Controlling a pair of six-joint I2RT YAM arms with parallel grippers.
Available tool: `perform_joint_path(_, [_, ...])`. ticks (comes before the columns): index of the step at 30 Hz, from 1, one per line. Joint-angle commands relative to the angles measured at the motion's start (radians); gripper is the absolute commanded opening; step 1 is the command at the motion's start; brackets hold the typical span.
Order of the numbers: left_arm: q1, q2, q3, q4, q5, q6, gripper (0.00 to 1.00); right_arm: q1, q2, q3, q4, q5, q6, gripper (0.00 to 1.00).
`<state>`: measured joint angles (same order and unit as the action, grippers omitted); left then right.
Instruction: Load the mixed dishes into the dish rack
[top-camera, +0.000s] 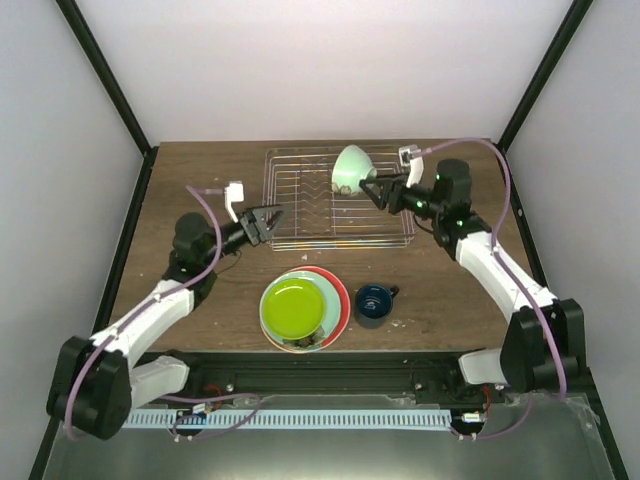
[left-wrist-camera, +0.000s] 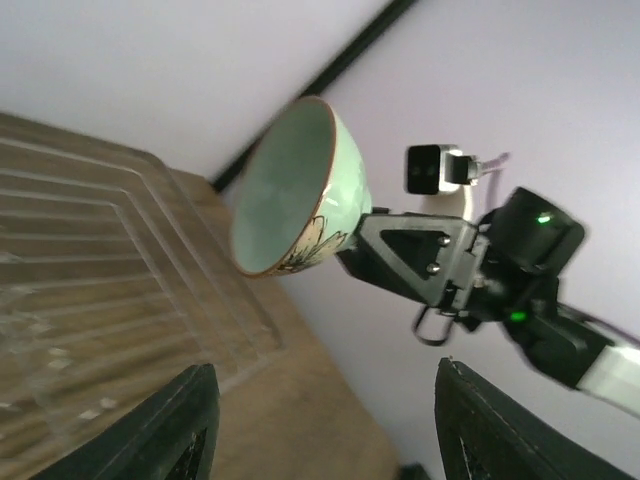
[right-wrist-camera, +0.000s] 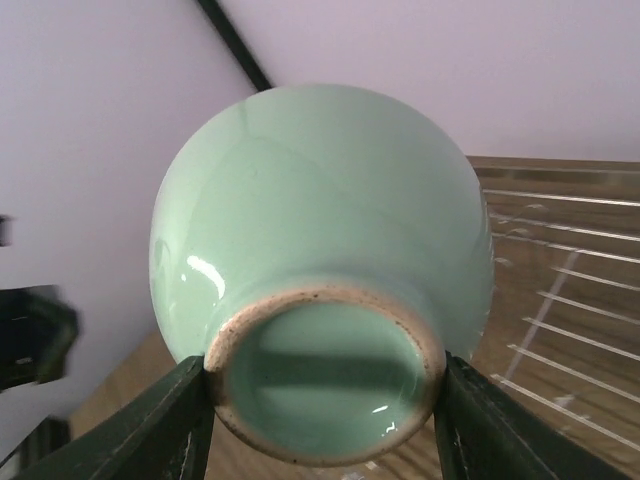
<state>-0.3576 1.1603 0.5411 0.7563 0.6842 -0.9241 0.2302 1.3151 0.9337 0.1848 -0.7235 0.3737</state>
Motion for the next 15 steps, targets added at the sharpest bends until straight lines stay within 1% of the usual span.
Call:
perform_joint_path(1, [0.003, -0.108, 0.141, -0.662, -0.223, 0.361, 0.61, -0.011, 0.079, 0.182, -0.221, 0.18, -0.086, 0.5])
perform_joint_path(4, [0.003, -0.168, 0.196, -0.877, -0.347, 0.442, 0.61, -0.015, 0.162, 0.305, -0.326, 0.26, -0.119, 0.5])
perform_joint_path(8, [0.003, -0.234, 0.233, -1.043, -0.473, 0.506, 0.62, -0.031, 0.302, 0.511, -0.502, 0.334, -0.164, 0.49])
perform_joint_path(11, [0.003, -0.28, 0.24, -1.125, -0.552, 0.529, 0.64, -0.04, 0.416, 0.666, -0.616, 0.364, -0.192, 0.47])
perform_joint_path(15, [0.003, -0.334, 0.24, -1.201, -0.583, 0.535, 0.66, -0.042, 0.545, 0.843, -0.773, 0.405, -0.22, 0.47])
